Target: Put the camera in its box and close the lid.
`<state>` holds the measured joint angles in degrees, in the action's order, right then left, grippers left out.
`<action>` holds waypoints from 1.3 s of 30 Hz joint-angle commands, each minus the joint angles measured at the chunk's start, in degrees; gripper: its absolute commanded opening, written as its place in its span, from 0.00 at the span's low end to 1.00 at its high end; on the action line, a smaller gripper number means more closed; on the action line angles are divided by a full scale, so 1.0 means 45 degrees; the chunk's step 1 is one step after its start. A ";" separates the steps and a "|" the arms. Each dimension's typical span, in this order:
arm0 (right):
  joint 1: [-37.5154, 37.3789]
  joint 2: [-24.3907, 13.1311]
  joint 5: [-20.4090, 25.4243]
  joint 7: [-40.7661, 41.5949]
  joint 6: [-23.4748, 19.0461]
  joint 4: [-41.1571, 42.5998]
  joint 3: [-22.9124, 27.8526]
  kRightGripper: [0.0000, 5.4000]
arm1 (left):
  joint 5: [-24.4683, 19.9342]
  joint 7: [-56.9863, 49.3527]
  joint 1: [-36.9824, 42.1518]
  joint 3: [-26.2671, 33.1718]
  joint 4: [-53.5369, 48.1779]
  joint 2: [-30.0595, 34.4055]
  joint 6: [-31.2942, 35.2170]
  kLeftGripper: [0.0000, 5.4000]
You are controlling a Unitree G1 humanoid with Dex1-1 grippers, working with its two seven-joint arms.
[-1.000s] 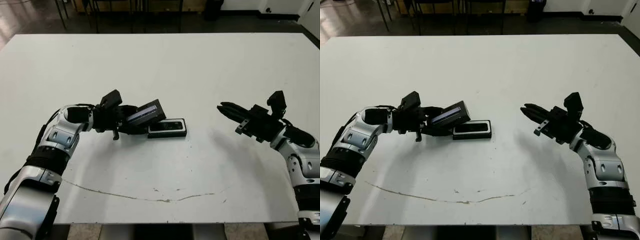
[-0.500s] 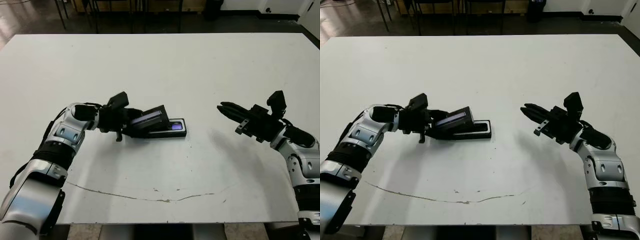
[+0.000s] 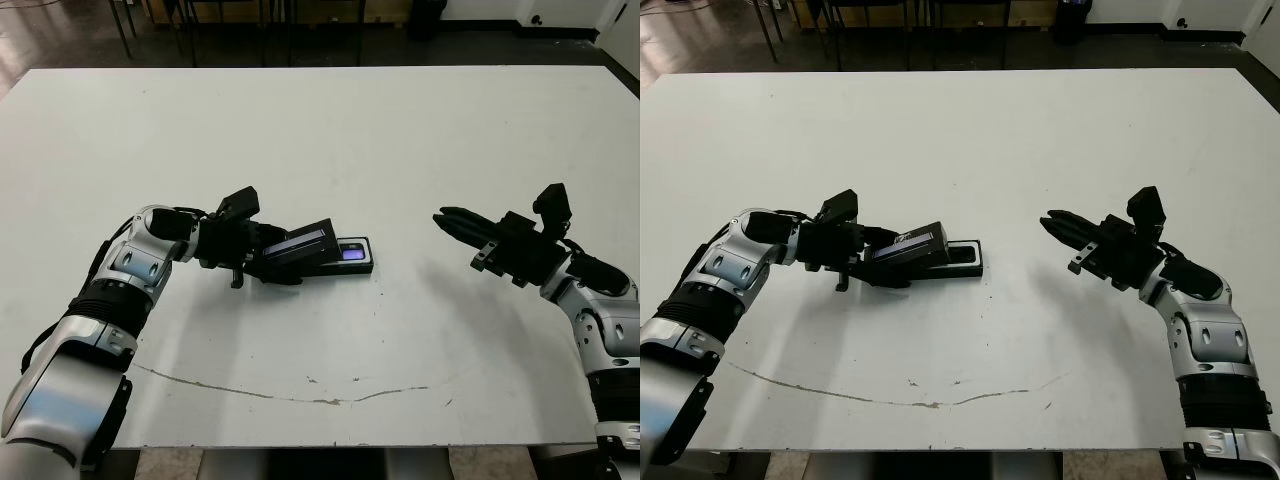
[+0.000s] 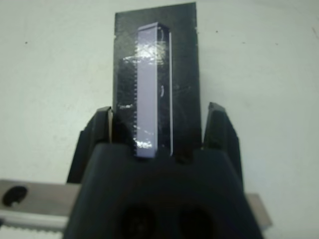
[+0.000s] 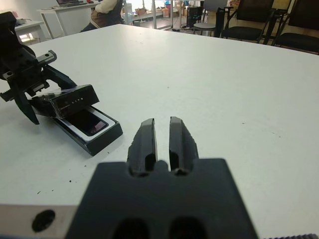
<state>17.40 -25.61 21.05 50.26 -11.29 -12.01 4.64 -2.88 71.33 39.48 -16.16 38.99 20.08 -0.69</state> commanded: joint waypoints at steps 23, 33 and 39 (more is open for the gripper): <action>-0.0387 -0.0429 -0.0048 -0.0297 -0.1013 0.0881 0.0188 0.00 | 0.2336 -0.1465 0.1326 -0.1905 0.2895 -0.2331 -0.0669 0.29; -0.0315 -0.0455 -0.0006 -0.0158 -0.0702 0.0560 0.0142 0.00 | 0.2907 -0.1933 0.1566 -0.2456 0.2478 -0.2768 -0.0353 0.29; -0.0414 -0.0476 -0.0043 -0.0333 -0.0834 0.0706 0.0146 0.00 | 0.2638 -0.1946 0.1871 -0.2179 0.3019 -0.3117 -0.0253 0.29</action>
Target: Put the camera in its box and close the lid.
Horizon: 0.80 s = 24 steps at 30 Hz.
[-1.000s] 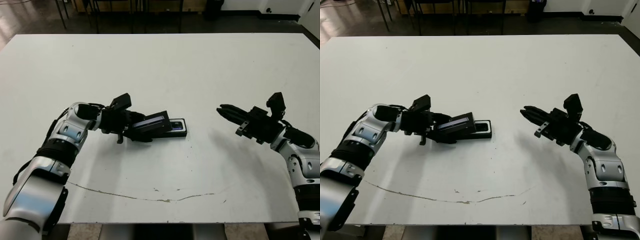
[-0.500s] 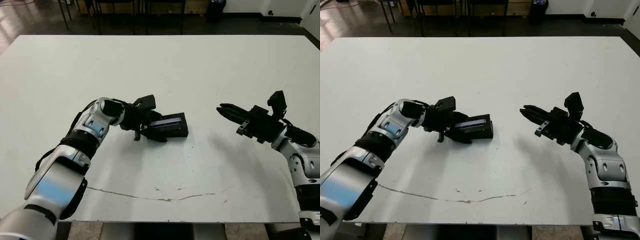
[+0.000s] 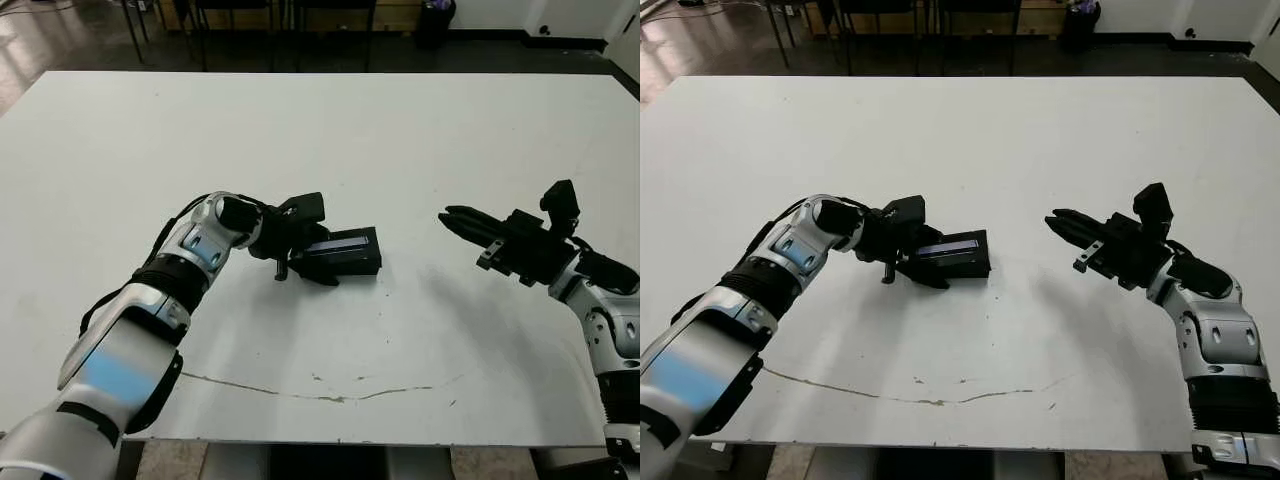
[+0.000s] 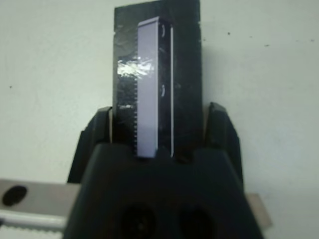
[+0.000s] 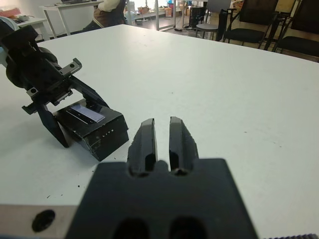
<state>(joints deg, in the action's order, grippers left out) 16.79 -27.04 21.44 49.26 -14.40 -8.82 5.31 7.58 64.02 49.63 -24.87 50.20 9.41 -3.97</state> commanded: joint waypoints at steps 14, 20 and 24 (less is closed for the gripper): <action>-0.0281 -0.0111 -0.0133 -0.0078 -0.0100 0.0034 -0.0059 0.00 | 0.1190 -0.0146 0.0363 -0.0796 0.0775 -0.0786 0.0880 0.27; -0.0352 -0.0099 -0.0161 -0.0204 -0.0260 0.0178 -0.0094 0.00 | 0.1564 0.0399 0.0663 -0.1397 0.0781 -0.0744 0.1280 0.26; -0.0352 -0.0128 -0.0250 -0.0287 -0.0278 0.0247 -0.0118 0.00 | 0.1753 0.1203 0.0675 -0.1839 0.0823 -0.0370 0.1063 0.37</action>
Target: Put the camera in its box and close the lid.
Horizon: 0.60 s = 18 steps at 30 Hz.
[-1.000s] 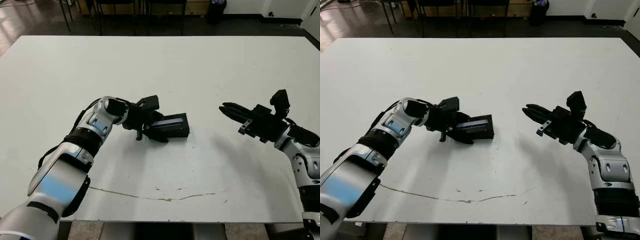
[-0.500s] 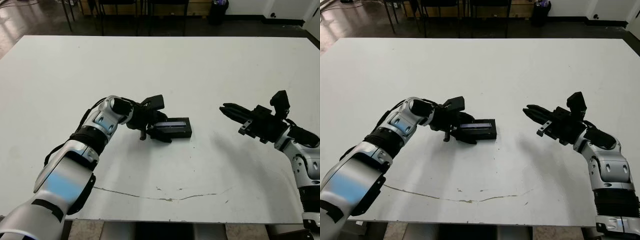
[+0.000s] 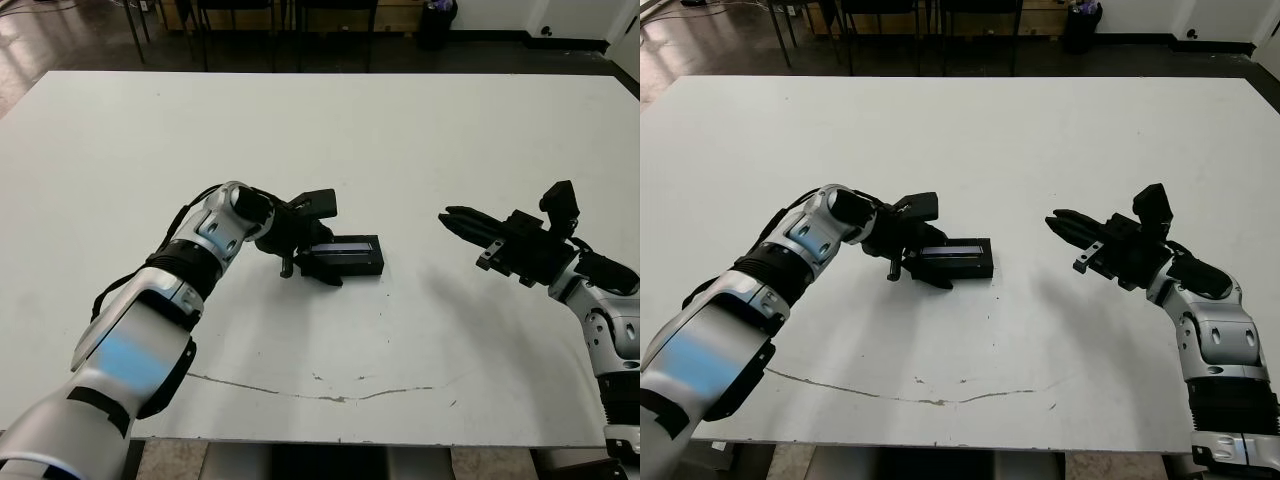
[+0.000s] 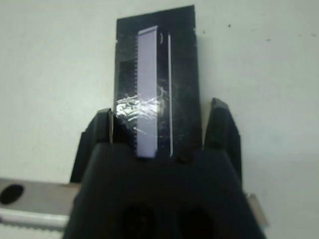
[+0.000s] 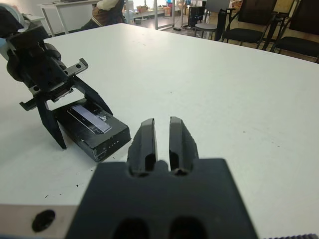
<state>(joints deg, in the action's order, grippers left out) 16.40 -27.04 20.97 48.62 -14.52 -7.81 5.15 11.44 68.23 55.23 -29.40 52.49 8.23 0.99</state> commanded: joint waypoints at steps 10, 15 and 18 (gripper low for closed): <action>-0.0050 -0.0051 0.0018 0.0192 -0.0107 -0.0358 -0.0098 0.00 | 0.0958 0.0303 -0.1451 -0.0916 -0.0251 0.1207 -0.0976 0.80; 0.0022 -0.0046 0.0070 0.0296 -0.0078 -0.0474 -0.0104 0.00 | 0.0657 0.0281 -0.2048 -0.0528 -0.0455 0.2058 -0.2095 1.00; 0.0117 -0.0036 0.0093 0.0440 -0.0033 -0.0612 -0.0126 0.00 | 0.0364 0.0423 -0.2325 -0.0190 -0.0712 0.2701 -0.1979 1.00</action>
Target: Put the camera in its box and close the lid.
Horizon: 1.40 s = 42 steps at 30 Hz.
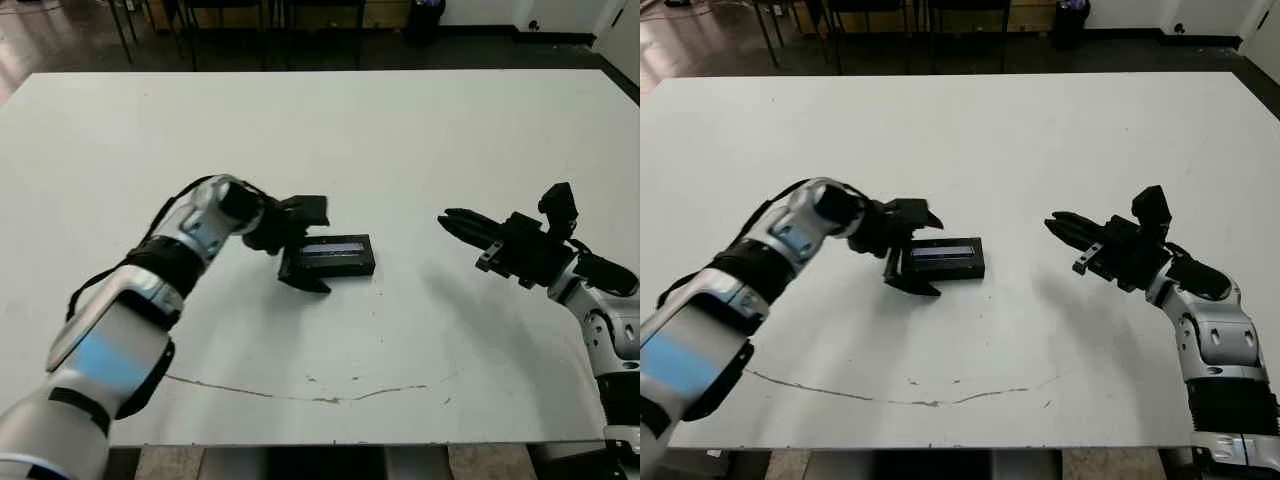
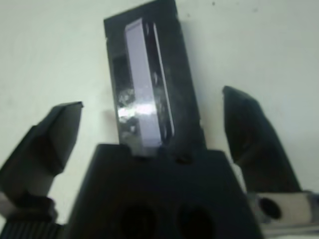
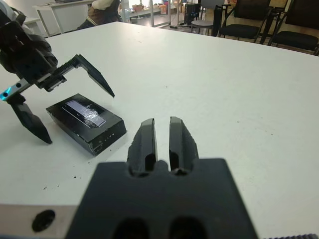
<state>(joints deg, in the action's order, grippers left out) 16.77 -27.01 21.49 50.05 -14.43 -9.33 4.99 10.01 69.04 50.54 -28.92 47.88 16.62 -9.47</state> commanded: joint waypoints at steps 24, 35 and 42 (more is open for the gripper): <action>-0.0117 0.0842 0.0074 -0.0853 0.0643 -0.0034 0.0069 0.00 | -0.5240 -0.6399 -0.7635 0.7322 -1.1587 0.2071 0.4886 0.75; -0.0772 0.2324 -0.0415 -0.4134 0.0430 0.1132 0.0018 0.00 | -0.5662 -1.3274 -0.8128 0.4870 -1.6238 -0.3455 1.0013 0.25; -0.1270 0.2385 -0.0688 -0.4796 0.0226 0.1879 -0.0116 0.00 | -0.4662 -1.3938 -0.7862 0.2826 -1.5115 -0.3829 1.1559 0.00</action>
<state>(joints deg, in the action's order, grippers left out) 12.20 -16.37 19.12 29.21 -12.01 -1.65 4.71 -11.99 6.86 15.47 -14.89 -22.17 -0.66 40.05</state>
